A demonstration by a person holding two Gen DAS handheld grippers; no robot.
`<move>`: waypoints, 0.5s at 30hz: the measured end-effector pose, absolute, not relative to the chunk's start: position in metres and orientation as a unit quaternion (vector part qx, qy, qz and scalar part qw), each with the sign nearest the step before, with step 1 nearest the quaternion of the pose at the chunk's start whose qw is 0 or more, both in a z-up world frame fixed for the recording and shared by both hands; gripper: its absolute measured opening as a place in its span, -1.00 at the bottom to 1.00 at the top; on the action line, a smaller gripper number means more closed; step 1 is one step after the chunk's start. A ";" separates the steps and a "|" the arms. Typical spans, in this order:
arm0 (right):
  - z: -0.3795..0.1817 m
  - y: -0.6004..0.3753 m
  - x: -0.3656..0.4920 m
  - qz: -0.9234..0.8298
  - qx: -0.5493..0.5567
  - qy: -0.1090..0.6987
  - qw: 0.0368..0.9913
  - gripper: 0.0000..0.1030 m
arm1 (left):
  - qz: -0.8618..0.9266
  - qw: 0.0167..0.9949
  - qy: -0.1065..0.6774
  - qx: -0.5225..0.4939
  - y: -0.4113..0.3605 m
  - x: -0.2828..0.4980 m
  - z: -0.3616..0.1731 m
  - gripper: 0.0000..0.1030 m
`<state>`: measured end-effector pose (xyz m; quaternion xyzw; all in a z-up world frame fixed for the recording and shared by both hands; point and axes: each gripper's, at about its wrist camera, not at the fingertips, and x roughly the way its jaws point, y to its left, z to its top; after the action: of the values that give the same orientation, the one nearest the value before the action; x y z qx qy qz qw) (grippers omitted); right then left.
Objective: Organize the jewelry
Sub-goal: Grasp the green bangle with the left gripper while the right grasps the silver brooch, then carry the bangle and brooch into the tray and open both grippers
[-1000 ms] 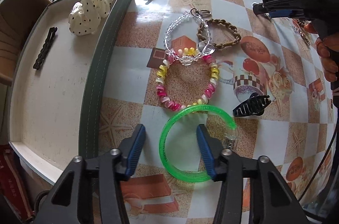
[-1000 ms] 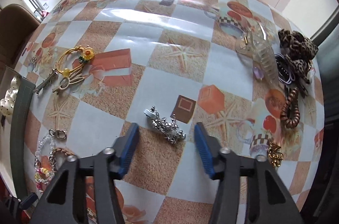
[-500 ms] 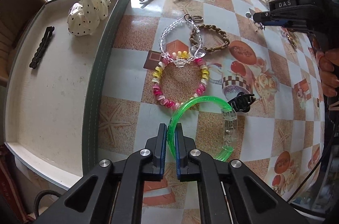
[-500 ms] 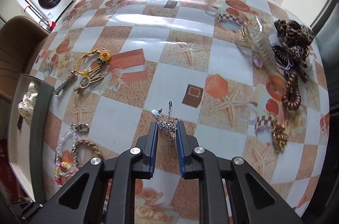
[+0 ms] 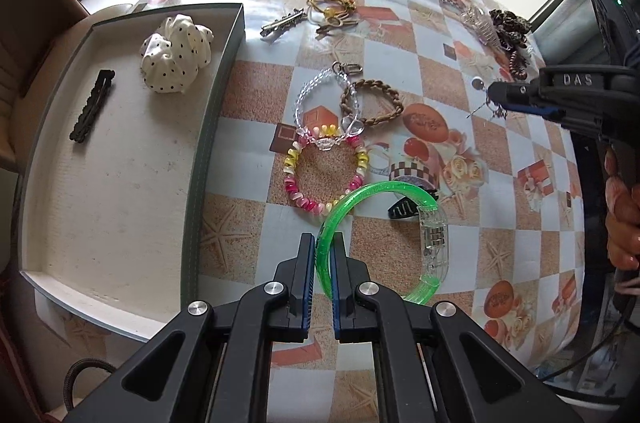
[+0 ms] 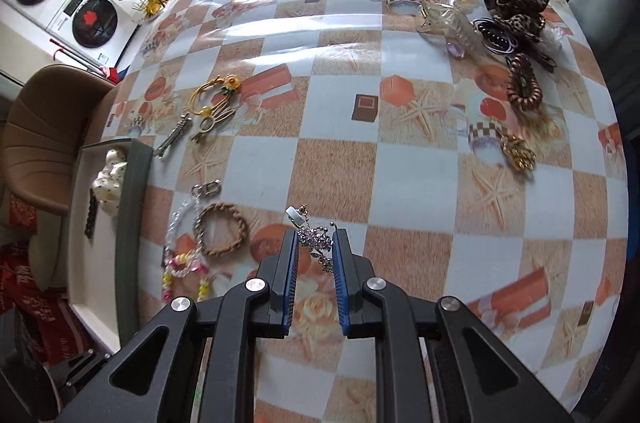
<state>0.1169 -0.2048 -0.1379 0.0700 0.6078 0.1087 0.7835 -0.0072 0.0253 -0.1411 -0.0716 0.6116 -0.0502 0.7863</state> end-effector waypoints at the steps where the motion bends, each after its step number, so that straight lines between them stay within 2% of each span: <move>1: -0.134 -0.205 0.112 0.110 0.072 0.607 0.784 -0.65 | -0.052 0.787 0.610 -0.072 0.026 -0.008 -0.138 -0.80; 15: -0.093 -0.166 0.074 0.140 0.076 0.602 0.783 -0.65 | -0.035 0.808 0.579 -0.102 0.075 -0.017 -0.096 -0.80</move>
<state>0.0740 -0.1661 -0.0925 0.0755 0.6018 0.1396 0.7827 -0.0174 0.0750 -0.0955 -0.1017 0.5787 -0.0353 0.8084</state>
